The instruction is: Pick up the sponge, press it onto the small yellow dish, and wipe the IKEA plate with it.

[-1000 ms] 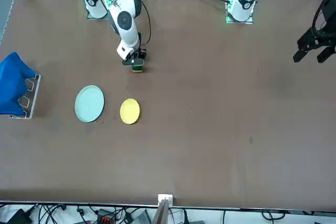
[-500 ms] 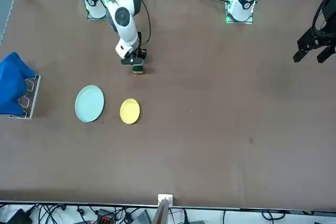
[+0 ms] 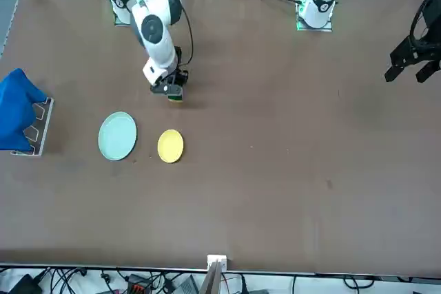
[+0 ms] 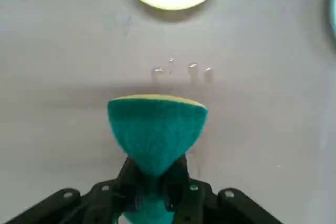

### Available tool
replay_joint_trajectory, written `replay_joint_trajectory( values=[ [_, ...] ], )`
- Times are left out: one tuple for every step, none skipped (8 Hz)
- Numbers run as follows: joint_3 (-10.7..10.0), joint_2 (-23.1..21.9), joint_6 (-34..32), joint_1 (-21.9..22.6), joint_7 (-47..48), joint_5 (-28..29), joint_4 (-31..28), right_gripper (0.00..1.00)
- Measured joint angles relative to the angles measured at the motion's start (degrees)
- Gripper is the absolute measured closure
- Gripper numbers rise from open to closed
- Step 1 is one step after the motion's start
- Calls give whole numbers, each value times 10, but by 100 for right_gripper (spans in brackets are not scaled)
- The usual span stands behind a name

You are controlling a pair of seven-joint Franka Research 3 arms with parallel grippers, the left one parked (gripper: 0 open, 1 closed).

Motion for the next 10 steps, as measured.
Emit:
replay_joint_trajectory(
  values=[
    [0,5,-60,-18,-16,0,49,78],
    [-1,15,-110,-35,-35,0,96,78],
    [-1,29,-151,-52,-53,1,138,78],
    [-1,47,-184,-69,-77,11,175,78],
    [-2,70,-213,-85,-108,34,212,76],
    [-2,94,-241,-101,-135,57,249,76],
    [-2,122,-267,-115,-154,72,287,77],
    [-2,149,-287,-124,-166,79,323,77],
    [-1,176,-300,-130,-173,81,354,77],
    [-1,200,-304,-134,-183,87,378,77]
  ],
)
